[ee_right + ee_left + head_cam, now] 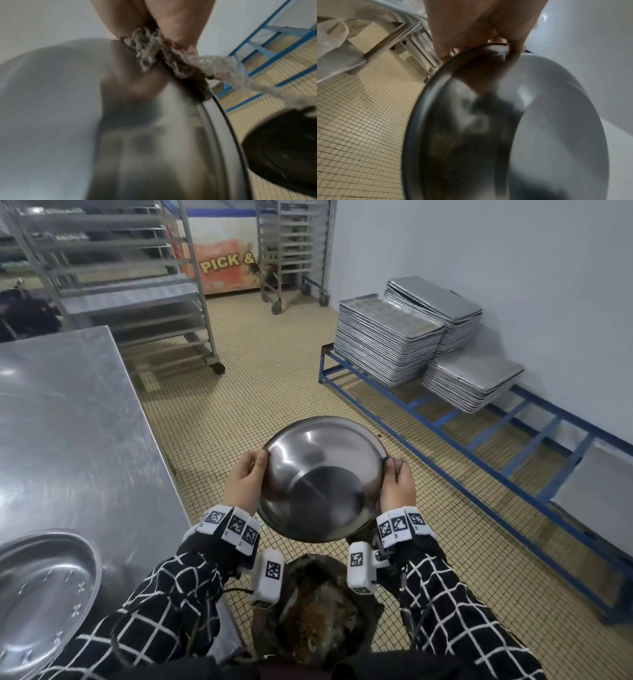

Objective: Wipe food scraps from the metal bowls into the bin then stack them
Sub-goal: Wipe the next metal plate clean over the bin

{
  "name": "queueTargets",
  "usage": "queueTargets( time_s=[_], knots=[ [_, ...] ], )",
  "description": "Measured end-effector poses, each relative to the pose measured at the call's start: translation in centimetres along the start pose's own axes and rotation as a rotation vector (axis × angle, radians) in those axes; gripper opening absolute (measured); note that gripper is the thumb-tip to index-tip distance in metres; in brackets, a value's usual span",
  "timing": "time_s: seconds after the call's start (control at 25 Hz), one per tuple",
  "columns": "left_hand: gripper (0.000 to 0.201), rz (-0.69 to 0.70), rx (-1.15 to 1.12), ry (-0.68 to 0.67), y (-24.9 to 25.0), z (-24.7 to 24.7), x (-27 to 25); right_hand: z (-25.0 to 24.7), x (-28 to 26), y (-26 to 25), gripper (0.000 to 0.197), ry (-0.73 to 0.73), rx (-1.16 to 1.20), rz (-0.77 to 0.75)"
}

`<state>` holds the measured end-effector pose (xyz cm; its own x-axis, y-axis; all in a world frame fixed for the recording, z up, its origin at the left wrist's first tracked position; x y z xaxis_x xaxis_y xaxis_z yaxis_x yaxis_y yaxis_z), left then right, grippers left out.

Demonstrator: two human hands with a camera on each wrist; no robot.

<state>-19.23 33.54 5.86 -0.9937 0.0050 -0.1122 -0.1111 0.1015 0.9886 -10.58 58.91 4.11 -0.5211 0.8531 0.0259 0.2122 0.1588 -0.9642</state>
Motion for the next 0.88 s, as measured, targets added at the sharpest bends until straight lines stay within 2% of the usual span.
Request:
queueTargets(
  time_s=[0.08,0.16,0.28,0.36,0.4,0.48,0.68,0.8,0.88],
  knots=[
    [0.033,-0.016,0.019,-0.1,-0.7,0.5,-0.3,-0.5,0.7,-1.8,0.021,-0.06,-0.113,-0.142],
    [0.046,0.035,0.075,-0.157,-0.6,1.1,-0.6,-0.3,0.8,-4.3,0.022,-0.188,-0.258,-0.307],
    [0.048,0.167,0.154,-0.227,1.1,2.5,-1.6,1.6,-0.6,-7.4,0.024,-0.42,-0.484,-0.601],
    [0.045,0.204,0.185,-0.287,2.2,3.3,-2.0,3.0,-1.7,-8.4,0.025,-0.492,-0.56,-0.768],
    [0.036,0.229,0.239,-0.295,2.6,3.5,-2.0,3.4,-2.1,-8.7,0.025,-0.493,-0.565,-0.821],
    [0.017,0.278,0.336,-0.25,3.3,3.3,-1.7,3.9,-2.7,-8.9,0.024,-0.443,-0.544,-0.868],
    [0.027,0.317,0.334,-0.101,3.8,2.9,-1.3,3.2,-5.6,-9.0,0.029,-0.086,-0.463,-0.936],
    [0.027,0.231,0.201,-0.026,4.0,2.9,-1.2,3.6,-8.1,-8.4,0.036,-0.049,-0.56,-1.049],
    [0.026,0.173,0.118,0.006,4.1,2.7,-1.4,3.0,-7.4,-7.5,0.041,0.002,-0.541,-0.959]
  ],
)
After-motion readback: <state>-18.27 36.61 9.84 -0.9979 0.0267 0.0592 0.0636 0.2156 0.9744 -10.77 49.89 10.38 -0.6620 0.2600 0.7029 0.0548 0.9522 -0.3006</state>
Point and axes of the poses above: each hand's wrist, its own x-axis towards the middle knuckle, its own z-axis out of the palm, y = z × x, the point moved 5 cm from there along x, towards the middle knuckle, and after that the axes turned 7 degrees about y, right-handed, at the moved point
